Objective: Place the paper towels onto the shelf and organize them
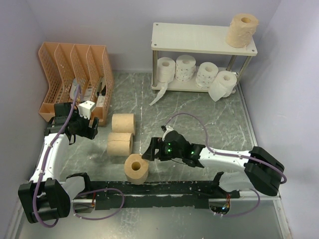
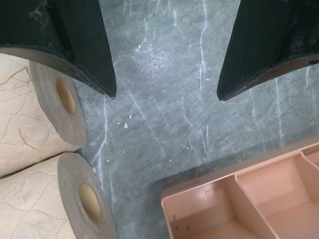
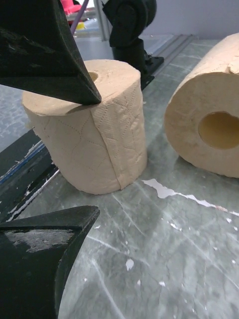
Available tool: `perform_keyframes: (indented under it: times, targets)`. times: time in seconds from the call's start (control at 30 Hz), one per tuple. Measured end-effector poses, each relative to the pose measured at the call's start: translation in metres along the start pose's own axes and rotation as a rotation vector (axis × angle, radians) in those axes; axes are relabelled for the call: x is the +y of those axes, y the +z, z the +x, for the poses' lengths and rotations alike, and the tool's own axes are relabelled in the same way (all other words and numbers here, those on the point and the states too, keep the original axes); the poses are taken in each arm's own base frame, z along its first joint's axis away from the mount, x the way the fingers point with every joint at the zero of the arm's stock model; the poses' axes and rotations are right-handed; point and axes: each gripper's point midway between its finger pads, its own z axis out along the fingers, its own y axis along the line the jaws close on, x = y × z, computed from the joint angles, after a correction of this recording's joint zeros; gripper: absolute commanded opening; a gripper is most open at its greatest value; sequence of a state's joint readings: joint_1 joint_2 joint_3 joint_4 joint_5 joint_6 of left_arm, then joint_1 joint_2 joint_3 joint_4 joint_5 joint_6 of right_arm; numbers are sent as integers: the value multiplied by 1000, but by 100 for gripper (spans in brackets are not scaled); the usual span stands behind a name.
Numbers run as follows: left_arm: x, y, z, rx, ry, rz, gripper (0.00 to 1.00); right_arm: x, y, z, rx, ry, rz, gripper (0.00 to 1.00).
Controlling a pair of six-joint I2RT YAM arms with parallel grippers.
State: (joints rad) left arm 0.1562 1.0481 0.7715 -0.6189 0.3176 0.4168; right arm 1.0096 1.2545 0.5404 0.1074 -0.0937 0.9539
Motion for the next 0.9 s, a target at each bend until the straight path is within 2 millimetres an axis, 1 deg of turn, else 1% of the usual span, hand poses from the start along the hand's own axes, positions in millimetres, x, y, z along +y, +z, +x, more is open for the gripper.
perform_keyframes:
  times: [0.07,0.2,0.4,0.47,0.57,0.63,0.8,0.9]
  targets:
    - [0,0,0,-1,0,0,94,4,3,6,15,12,-35,81]
    - [0,-1,0,-2,4,-1,94,16,3,8,17,20,-110,81]
    - [0,-1,0,-2,4,-1,94,29,1,7,13,19,-176,80]
    - [0,-1,0,-2,5,-1,94,33,0,6,7,19,-192,77]
    - [0,-1,0,-2,5,-1,94,36,0,7,9,18,-199,63]
    - [0,-1,0,-2,6,-1,94,35,2,8,13,19,-197,57]
    - [1,-1,0,-2,4,-2,94,28,11,19,47,23,-174,56]
    - [1,-1,0,-2,3,-3,94,31,14,19,47,22,-188,55]
